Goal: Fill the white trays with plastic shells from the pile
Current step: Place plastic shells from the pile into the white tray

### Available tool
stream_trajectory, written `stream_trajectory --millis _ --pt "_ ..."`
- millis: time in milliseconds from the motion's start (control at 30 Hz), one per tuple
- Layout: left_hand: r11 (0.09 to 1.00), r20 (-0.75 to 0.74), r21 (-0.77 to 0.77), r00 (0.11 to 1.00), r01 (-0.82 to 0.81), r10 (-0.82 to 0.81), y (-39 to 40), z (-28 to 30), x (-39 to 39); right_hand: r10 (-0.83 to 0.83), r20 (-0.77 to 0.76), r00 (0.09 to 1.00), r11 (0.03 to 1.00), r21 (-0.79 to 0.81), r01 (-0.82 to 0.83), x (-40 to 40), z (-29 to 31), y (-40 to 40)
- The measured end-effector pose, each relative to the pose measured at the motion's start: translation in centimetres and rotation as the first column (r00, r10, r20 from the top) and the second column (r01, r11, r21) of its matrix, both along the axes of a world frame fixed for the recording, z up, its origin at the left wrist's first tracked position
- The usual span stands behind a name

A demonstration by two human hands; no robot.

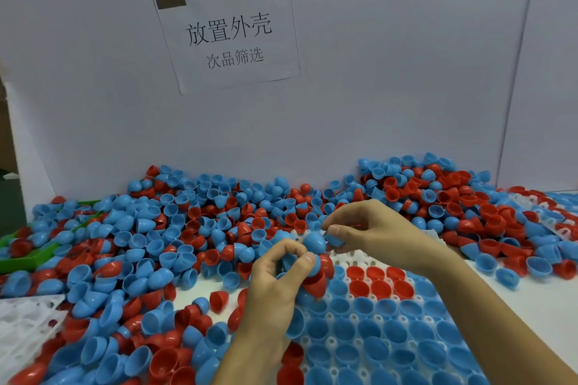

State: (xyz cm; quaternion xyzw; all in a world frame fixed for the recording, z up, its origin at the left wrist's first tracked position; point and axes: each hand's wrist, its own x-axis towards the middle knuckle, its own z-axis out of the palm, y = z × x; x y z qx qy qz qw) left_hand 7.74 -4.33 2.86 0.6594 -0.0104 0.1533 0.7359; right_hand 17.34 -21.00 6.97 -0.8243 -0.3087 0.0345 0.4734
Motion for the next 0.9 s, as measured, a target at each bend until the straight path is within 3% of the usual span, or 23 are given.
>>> stream_trajectory --millis 67,267,367,533,633,900 --pt "0.999 -0.007 -0.013 0.999 -0.034 0.034 0.0 -0.2 0.1 -0.016 0.002 1.0 1.0 -0.004 0.016 0.1 -0.1 0.1" --pt "0.997 0.006 -0.018 0.997 -0.077 0.077 0.1 -0.3 0.2 -0.036 0.124 0.992 0.974 -0.217 0.063 0.1 -0.6 0.2" --pt "0.996 0.002 -0.031 0.996 -0.086 0.086 0.2 -0.5 0.2 -0.01 0.105 0.994 0.985 -0.172 0.028 -0.1 -0.7 0.2" --pt "0.984 -0.017 -0.149 0.995 -0.096 0.094 0.7 -0.5 0.6 -0.115 0.1 0.988 0.993 0.027 0.113 -0.2 -0.5 0.4" --pt "0.988 -0.035 -0.134 0.997 -0.072 0.068 0.7 -0.4 0.6 -0.082 0.056 0.995 0.992 0.101 0.076 -0.4 -0.6 0.5" --pt "0.997 -0.02 -0.031 0.998 -0.066 0.066 0.5 -0.4 0.5 -0.037 0.014 0.999 0.998 0.044 0.036 -0.5 -1.1 1.1"
